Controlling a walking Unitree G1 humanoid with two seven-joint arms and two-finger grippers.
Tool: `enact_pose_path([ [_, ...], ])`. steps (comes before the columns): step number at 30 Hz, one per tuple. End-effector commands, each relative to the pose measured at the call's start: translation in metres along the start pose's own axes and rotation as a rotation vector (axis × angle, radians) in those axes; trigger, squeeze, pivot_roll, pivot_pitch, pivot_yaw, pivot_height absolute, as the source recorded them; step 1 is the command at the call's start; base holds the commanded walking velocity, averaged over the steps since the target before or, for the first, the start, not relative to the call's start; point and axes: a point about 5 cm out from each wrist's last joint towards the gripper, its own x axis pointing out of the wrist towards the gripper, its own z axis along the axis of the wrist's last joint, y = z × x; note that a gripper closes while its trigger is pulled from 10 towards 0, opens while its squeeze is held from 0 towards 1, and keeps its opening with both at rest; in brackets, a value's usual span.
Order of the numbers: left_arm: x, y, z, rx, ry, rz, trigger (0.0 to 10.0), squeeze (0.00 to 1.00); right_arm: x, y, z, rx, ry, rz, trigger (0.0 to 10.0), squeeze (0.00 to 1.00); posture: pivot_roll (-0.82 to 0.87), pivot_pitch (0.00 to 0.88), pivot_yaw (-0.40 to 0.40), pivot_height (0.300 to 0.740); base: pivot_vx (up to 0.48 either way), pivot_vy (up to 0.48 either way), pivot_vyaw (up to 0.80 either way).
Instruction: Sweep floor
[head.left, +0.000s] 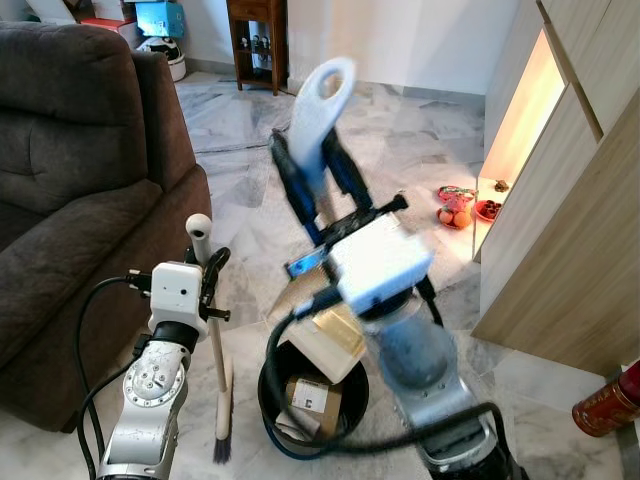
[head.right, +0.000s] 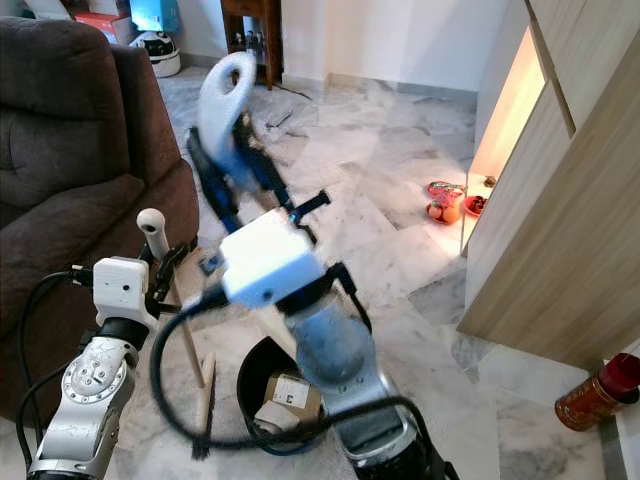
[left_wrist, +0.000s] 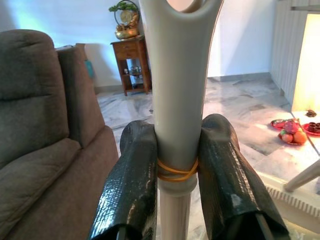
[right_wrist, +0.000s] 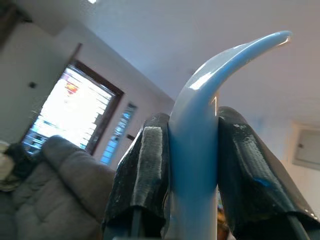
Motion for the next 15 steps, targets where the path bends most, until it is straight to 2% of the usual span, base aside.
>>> enact_pose_path([
  [1, 0.004, 0.001, 0.014, 0.018, -0.073, -0.010, 10.0, 0.00, 0.005, -0.002, 0.022, -0.013, -0.122, -0.002, 10.0, 0.00, 0.06, 0.033, 0.006, 0.740, 0.000, 0.000, 0.00],
  [4, 0.004, 0.000, 0.014, 0.017, -0.072, -0.010, 10.0, 0.00, 0.005, 0.004, 0.026, 0.014, -0.137, 0.017, 10.0, 0.00, 0.06, 0.033, 0.006, 0.740, 0.000, 0.000, 0.00],
  [15, 0.004, 0.000, 0.014, 0.016, -0.071, -0.011, 10.0, 0.00, 0.004, 0.011, 0.028, -0.006, -0.149, 0.060, 10.0, 0.00, 0.06, 0.038, 0.004, 0.740, 0.000, 0.000, 0.00],
])
